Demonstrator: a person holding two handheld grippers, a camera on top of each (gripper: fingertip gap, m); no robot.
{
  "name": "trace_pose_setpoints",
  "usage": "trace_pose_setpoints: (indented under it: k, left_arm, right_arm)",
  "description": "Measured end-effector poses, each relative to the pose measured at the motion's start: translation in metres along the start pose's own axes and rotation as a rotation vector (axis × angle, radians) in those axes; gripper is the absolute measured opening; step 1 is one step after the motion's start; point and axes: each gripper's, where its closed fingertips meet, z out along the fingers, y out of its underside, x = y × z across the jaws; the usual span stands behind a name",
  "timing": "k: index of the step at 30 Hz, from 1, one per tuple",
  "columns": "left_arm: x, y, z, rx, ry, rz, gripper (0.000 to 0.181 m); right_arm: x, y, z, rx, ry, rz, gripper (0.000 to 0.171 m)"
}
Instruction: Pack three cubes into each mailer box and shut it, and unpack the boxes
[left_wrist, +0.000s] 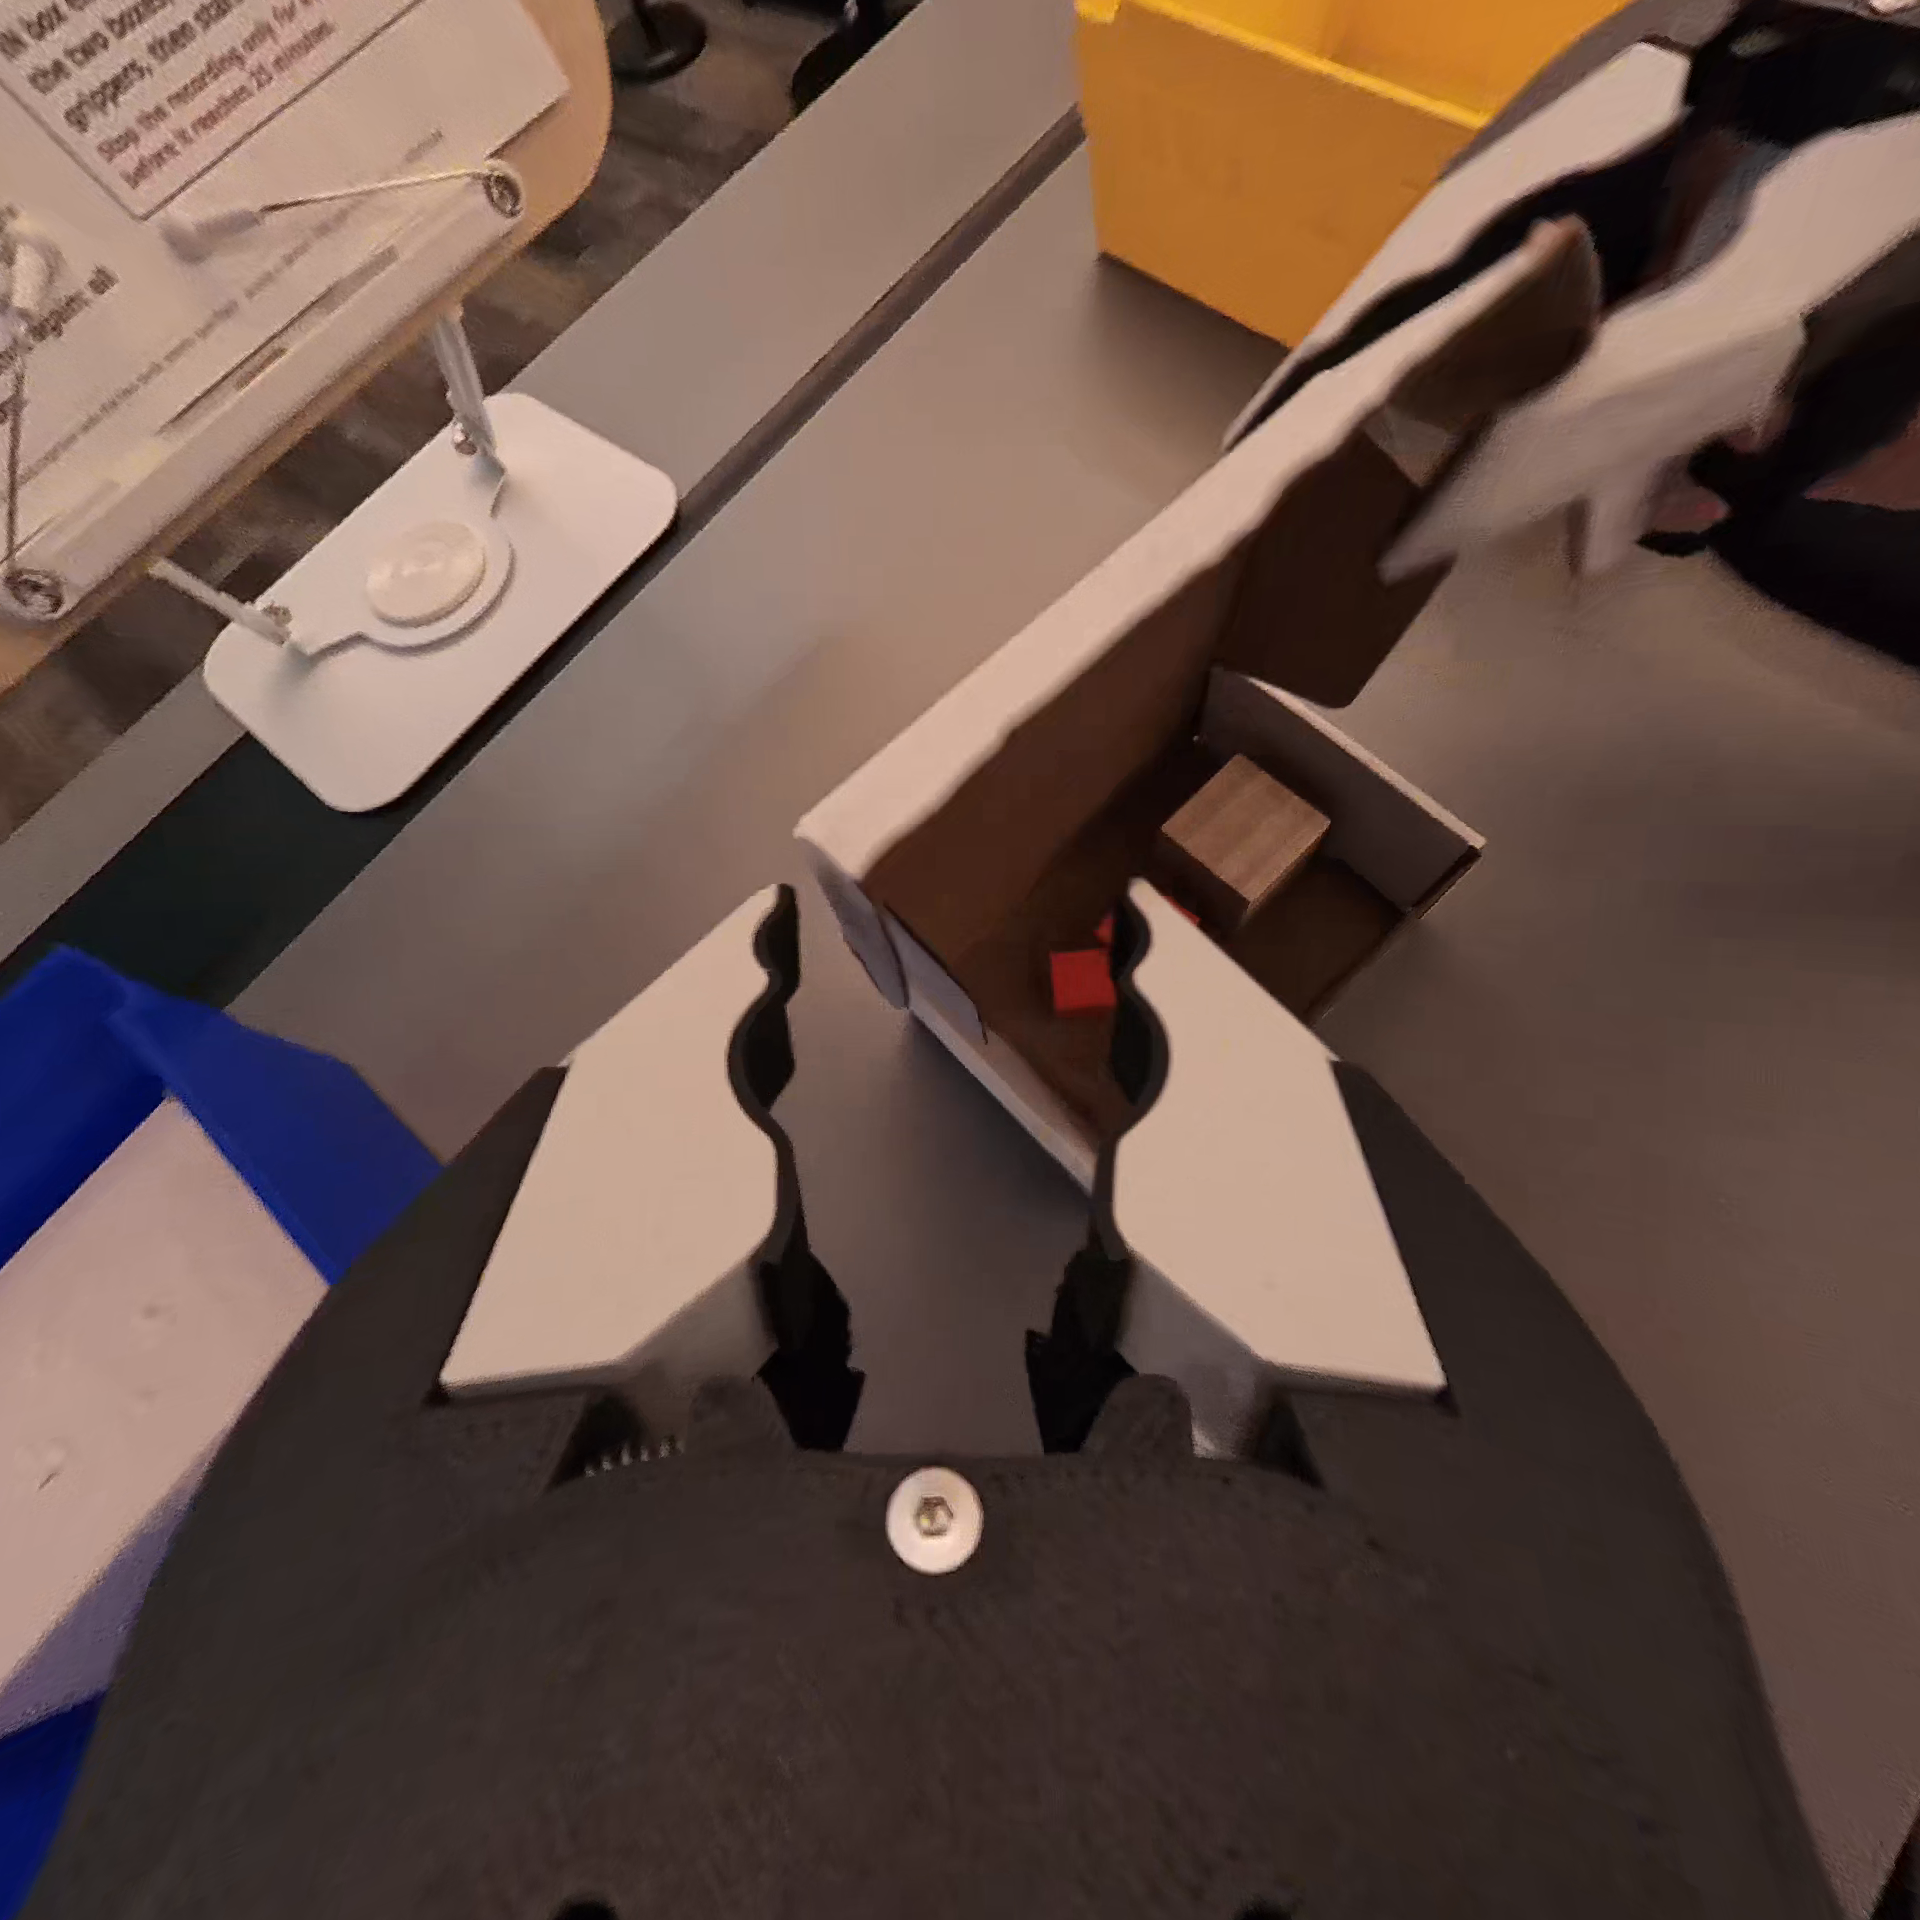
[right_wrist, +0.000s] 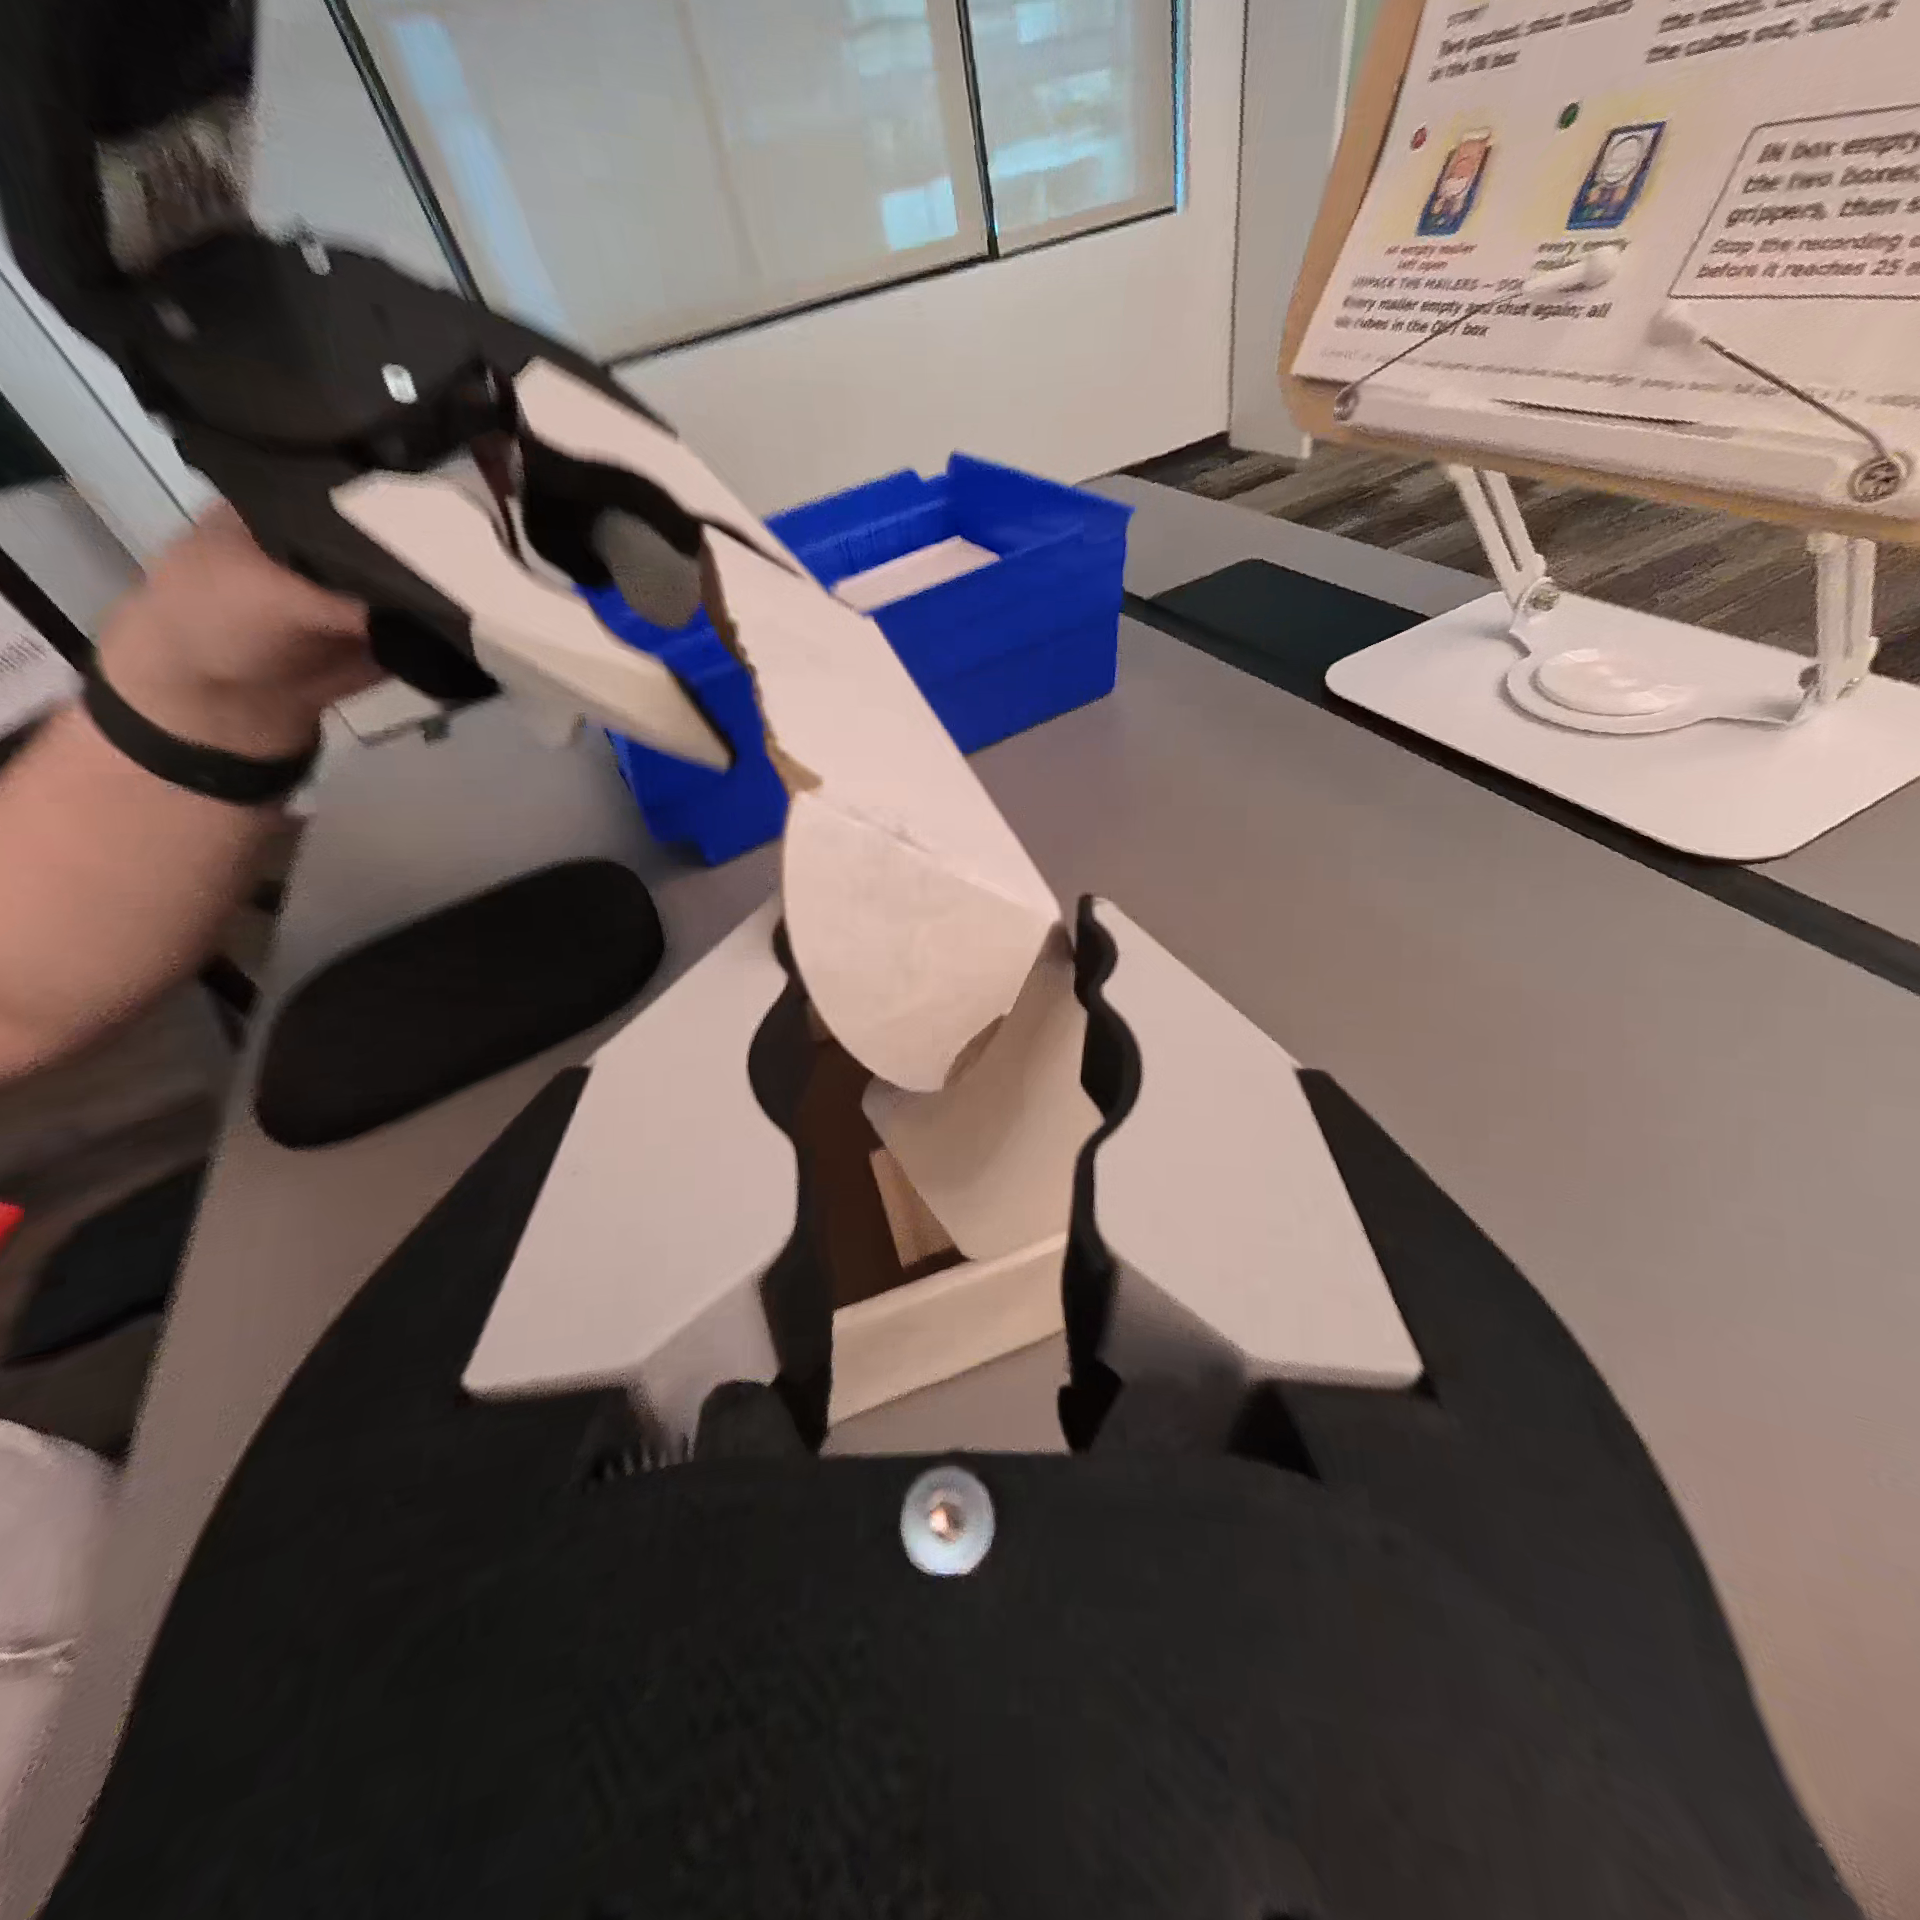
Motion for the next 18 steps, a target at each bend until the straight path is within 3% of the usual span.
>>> trace_pose_setpoints:
  k: [6,8,12,14,18]
  left_arm:
    - [0.001,0.011,0.032,0.097,0.148,-0.053,0.101]
    - [0.002,0.013,0.047,0.064,0.246,-0.14,0.101]
    - [-0.004,0.008,0.064,-0.03,0.402,-0.336,0.072]
    - [-0.01,0.013,0.069,-0.103,0.437,-0.419,0.044]
    - [-0.018,0.018,0.078,-0.173,0.483,-0.609,0.038]
  right_arm:
    - [0.02,-0.022,-0.003,-0.044,-0.064,0.166,0.039]
    - [0.032,-0.023,0.001,-0.102,-0.049,0.18,0.039]
    - [0.061,-0.017,0.01,-0.23,0.03,0.26,0.038]
    - [0.08,-0.015,0.015,-0.256,0.086,0.301,0.038]
    - [0.11,0.002,0.025,-0.347,0.16,0.359,0.038]
